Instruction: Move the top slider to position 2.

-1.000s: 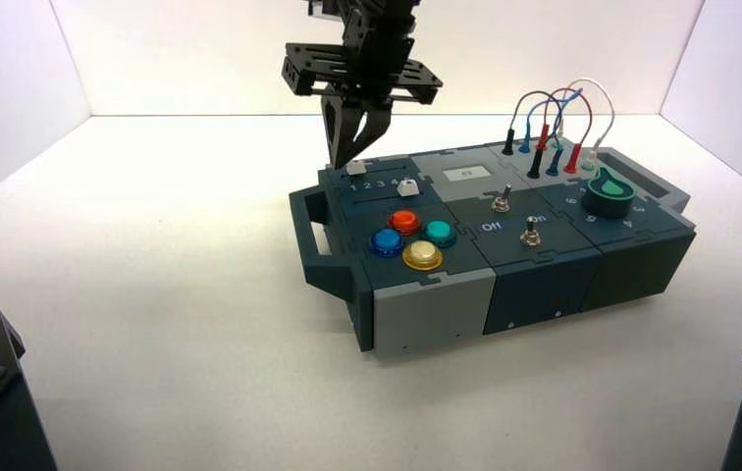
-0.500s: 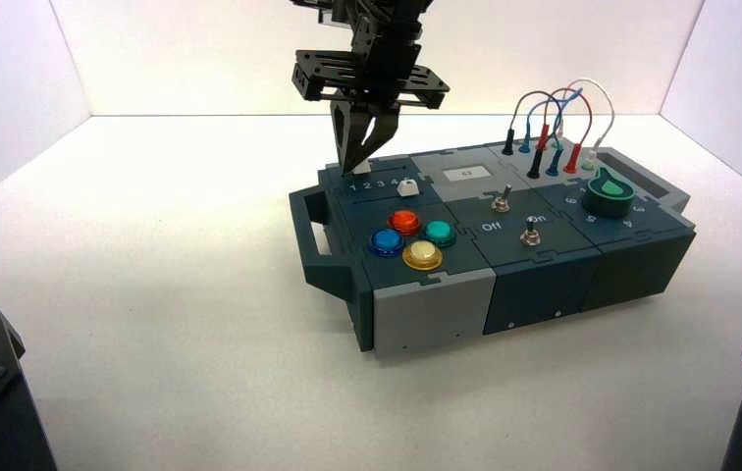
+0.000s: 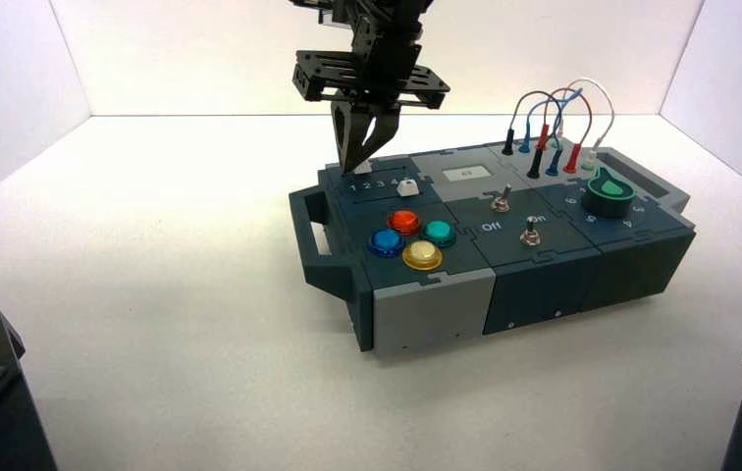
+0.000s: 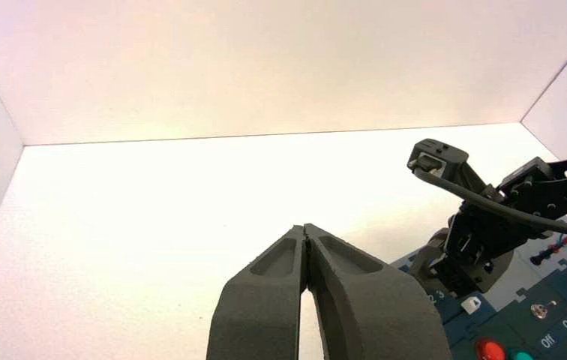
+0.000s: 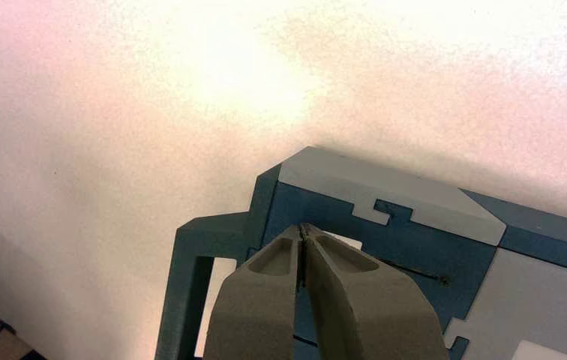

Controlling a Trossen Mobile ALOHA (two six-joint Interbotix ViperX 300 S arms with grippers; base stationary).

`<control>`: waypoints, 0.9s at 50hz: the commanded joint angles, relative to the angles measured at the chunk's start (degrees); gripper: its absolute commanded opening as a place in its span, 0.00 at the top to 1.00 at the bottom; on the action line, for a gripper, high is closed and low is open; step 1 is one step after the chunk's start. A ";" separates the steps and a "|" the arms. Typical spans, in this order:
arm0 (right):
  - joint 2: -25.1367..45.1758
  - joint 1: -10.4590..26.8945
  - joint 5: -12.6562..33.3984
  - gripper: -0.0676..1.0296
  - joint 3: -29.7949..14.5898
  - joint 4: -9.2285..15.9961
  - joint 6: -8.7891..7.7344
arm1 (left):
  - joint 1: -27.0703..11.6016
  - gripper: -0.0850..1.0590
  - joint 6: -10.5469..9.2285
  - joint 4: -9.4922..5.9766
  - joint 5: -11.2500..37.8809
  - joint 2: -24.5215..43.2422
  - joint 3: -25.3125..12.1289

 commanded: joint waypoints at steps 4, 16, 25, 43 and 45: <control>-0.97 -0.35 -0.09 0.96 -1.23 0.00 0.26 | -0.44 0.95 -0.09 0.00 -0.62 0.26 -1.93; -1.05 0.09 0.44 0.96 -2.11 0.44 0.26 | -0.44 0.95 -0.09 0.00 -0.70 0.35 -1.93; -1.49 0.44 1.49 0.96 -3.52 0.79 0.26 | -0.44 0.95 -0.09 -0.09 -0.70 0.35 -1.93; -3.78 0.44 6.33 0.96 -4.13 1.85 0.79 | -0.44 0.95 -0.09 0.00 -0.70 0.35 -1.93; -4.39 0.44 7.03 0.96 -3.69 1.93 1.14 | -0.44 0.95 -0.09 0.00 -0.70 0.35 -1.93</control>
